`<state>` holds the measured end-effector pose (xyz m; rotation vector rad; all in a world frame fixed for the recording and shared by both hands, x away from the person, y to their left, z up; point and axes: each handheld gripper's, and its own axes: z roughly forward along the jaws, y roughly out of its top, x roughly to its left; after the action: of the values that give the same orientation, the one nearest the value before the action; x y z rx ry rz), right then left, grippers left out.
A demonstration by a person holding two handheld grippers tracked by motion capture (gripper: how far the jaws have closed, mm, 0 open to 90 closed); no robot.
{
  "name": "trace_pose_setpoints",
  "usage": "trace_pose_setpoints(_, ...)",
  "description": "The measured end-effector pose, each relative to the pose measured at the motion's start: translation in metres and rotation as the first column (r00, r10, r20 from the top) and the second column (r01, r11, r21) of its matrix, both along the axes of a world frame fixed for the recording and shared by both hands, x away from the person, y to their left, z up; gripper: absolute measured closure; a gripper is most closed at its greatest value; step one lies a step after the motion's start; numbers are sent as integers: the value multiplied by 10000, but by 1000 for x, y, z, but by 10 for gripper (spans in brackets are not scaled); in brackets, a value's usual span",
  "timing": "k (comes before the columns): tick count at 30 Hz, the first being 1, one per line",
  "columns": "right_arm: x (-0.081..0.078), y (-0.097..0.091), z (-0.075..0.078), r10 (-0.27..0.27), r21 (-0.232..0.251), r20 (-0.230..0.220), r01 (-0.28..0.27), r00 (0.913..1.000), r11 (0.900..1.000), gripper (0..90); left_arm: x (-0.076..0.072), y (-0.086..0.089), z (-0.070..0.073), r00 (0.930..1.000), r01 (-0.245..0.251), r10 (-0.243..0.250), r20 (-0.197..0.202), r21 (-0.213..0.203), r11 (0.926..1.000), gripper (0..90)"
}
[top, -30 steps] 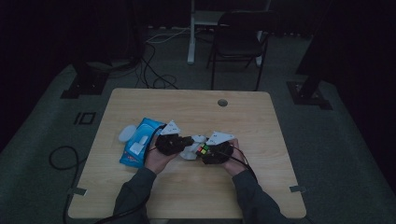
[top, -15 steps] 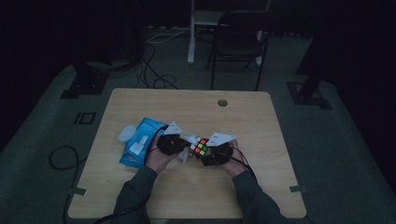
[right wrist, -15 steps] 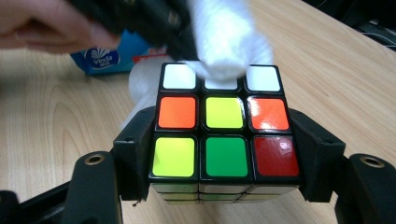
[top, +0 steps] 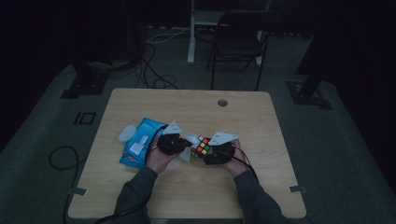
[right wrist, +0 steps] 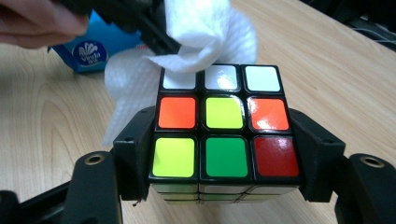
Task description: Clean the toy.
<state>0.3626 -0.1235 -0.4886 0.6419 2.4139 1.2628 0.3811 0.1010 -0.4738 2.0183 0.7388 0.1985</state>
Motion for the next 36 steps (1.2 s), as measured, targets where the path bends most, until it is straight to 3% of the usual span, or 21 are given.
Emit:
trace_pose_setpoints(9,-7,14,-9,493,-490,-44,-495,9988,9976,339,3,1,-1,9999,-140,141,34,-248,9996,870)
trace_pose_setpoints(14,-8,14,-6,651,-158,-74,-652,9978,9977,339,6,3,-5,9997,-233,232,-75,-177,9996,870)
trace_pose_setpoints(18,-7,10,-1,557,20,23,-557,9984,9984,339,7,2,-11,9994,-274,274,-218,-21,9996,871)
trace_pose_setpoints(26,-1,-3,2,129,519,-206,-118,9997,9986,339,5,-2,-15,9994,-110,116,-315,190,9998,873)
trace_pose_setpoints(30,1,-5,4,-64,519,-167,73,9998,9986,339,2,0,-13,9993,-180,175,-317,-168,9997,874)
trace_pose_setpoints(36,3,-7,5,-362,303,-88,364,9993,9989,339,-6,0,-5,9998,-201,203,57,-234,9995,877)
